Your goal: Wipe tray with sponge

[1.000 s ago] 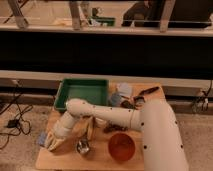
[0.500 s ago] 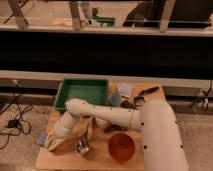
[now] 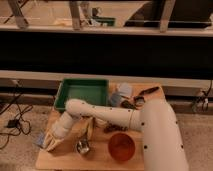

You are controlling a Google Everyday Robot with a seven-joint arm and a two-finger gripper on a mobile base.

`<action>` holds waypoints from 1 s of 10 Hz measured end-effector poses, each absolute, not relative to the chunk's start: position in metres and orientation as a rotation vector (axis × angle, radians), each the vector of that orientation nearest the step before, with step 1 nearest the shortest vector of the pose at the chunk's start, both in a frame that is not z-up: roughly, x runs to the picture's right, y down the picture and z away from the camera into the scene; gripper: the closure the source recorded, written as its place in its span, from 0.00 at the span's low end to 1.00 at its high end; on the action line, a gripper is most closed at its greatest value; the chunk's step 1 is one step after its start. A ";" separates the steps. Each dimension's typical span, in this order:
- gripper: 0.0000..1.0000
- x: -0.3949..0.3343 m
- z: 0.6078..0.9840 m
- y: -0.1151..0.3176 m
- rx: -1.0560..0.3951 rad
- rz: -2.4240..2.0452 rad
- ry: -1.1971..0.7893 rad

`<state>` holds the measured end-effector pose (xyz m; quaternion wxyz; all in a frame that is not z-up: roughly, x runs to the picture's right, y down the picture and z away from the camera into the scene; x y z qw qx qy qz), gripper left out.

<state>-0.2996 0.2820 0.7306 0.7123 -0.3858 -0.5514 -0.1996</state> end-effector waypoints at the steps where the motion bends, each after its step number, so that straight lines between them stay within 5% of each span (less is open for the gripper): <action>1: 0.91 -0.301 0.726 0.278 -0.842 -0.448 -1.228; 10: 0.91 -0.253 0.718 0.203 -0.684 -0.409 -1.201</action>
